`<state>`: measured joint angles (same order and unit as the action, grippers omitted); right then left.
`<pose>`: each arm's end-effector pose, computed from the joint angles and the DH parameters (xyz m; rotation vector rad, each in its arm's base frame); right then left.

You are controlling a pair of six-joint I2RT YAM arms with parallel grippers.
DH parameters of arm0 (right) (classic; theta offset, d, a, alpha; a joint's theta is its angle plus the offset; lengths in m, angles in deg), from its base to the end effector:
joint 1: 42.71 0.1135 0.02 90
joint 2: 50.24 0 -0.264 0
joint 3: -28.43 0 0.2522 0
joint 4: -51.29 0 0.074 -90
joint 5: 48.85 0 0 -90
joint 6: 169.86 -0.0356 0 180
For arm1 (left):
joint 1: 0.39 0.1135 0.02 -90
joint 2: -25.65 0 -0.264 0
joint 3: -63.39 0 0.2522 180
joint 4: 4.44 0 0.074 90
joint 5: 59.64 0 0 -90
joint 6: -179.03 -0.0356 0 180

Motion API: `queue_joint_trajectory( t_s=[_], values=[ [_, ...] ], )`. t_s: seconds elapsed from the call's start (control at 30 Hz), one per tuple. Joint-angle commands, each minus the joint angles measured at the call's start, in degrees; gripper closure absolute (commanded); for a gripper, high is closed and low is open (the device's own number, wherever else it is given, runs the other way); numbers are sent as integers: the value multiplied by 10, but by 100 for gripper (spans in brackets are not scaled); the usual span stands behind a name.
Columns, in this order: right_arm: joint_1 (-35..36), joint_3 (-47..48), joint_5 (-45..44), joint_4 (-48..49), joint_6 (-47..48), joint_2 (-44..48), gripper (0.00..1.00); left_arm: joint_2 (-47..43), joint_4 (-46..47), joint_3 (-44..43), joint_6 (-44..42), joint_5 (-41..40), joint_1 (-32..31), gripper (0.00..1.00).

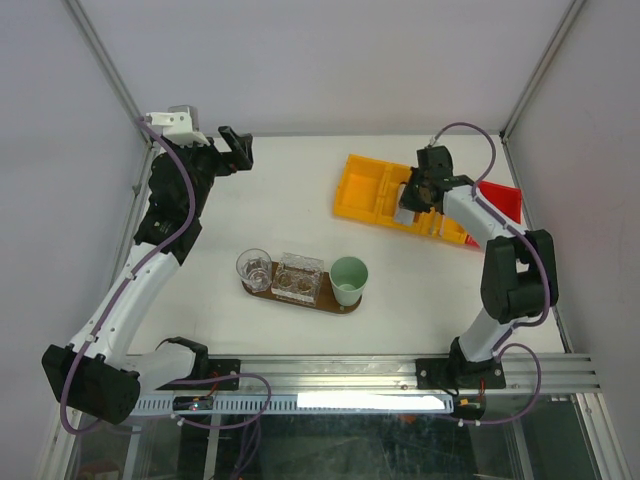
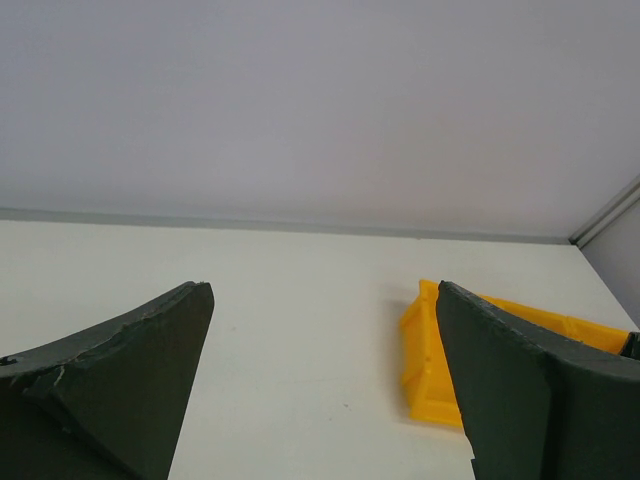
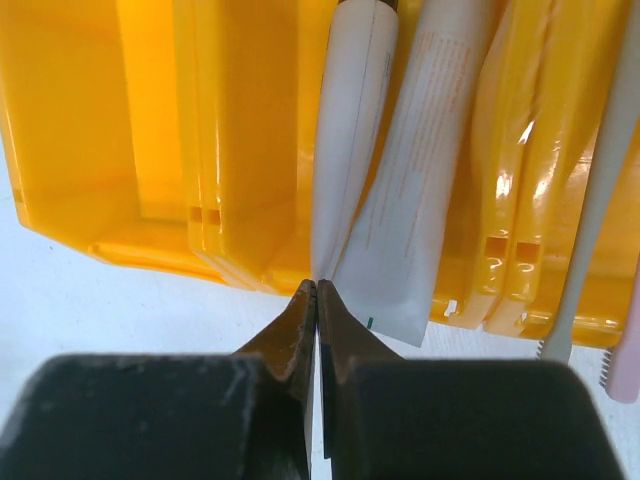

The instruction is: Prepare toiletry sets of a toothbrush and toothpaste on the tray

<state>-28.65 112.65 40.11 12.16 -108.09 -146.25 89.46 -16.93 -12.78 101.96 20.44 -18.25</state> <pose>0.3529 0.0877 0.2394 0.3142 2.4630 0.2969 0.2483 -0.0736 0.4041 -0.0685 1.5787 -0.2853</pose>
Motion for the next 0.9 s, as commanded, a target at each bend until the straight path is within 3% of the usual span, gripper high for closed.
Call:
queue_joint_trajectory(
  t_s=[0.0,0.2,0.4,0.57,0.77,0.87],
  values=[
    [-6,0,37,48,-3,6,100,2,7,-24,6,13,8,1],
    [-6,3,35,48,4,-21,89,3,7,-24,6,13,7,1],
    [-6,29,18,40,10,-52,86,3,6,-24,6,13,8,1],
    [-5,38,13,34,11,-63,88,3,7,-24,6,12,7,1],
    [-5,43,16,27,14,-38,100,3,7,-24,7,15,8,1],
    [-6,48,23,20,18,-11,100,3,7,-24,8,18,8,1]
  ],
)
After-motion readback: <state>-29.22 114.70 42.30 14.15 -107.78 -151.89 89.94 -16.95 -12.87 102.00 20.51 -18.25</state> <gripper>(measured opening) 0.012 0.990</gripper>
